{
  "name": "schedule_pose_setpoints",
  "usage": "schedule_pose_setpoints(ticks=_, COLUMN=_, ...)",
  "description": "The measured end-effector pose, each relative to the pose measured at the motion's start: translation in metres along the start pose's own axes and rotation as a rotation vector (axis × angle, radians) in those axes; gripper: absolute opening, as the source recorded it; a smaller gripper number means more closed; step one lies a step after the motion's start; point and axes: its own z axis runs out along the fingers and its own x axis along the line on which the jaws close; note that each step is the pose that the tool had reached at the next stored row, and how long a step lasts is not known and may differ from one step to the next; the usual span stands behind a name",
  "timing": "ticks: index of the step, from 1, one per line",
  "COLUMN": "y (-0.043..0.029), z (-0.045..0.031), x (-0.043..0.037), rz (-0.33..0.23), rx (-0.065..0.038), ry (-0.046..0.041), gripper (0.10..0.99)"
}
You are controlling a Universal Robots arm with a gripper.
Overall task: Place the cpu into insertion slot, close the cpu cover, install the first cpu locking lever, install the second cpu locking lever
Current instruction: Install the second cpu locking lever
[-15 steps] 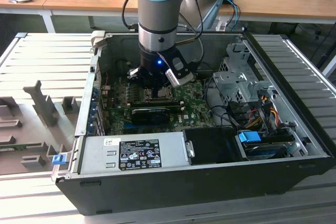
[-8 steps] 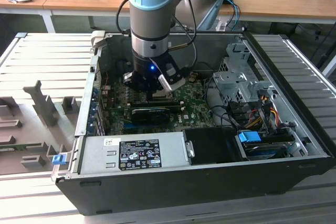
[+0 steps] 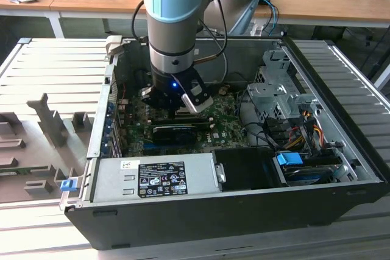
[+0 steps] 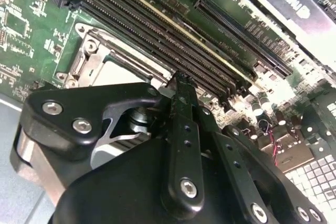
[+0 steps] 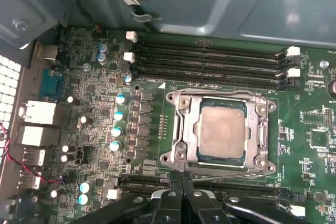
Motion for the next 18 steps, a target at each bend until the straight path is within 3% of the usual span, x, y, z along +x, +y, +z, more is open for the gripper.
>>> schedule_pose_setpoints(ticks=3, y=-0.0028, z=0.0002, x=0.0035, rz=0.000, rx=-0.032, ry=-0.0030, gripper=0.106)
schedule_pose_setpoints(ticks=5, y=-0.0036, z=0.0014, x=0.0045, rz=0.000, rx=-0.047, ry=-0.0043, gripper=0.106)
schedule_pose_setpoints(ticks=7, y=-0.0040, z=0.0039, x=0.0046, rz=0.000, rx=-0.053, ry=-0.0050, gripper=0.106)
schedule_pose_setpoints(ticks=11, y=-0.0056, z=0.0113, x=0.0048, rz=0.000, rx=-0.054, ry=-0.0049, gripper=0.106)
schedule_pose_setpoints(ticks=18, y=-0.0067, z=0.0172, x=0.0096, rz=0.000, rx=-0.088, ry=-0.0078, gripper=0.106)
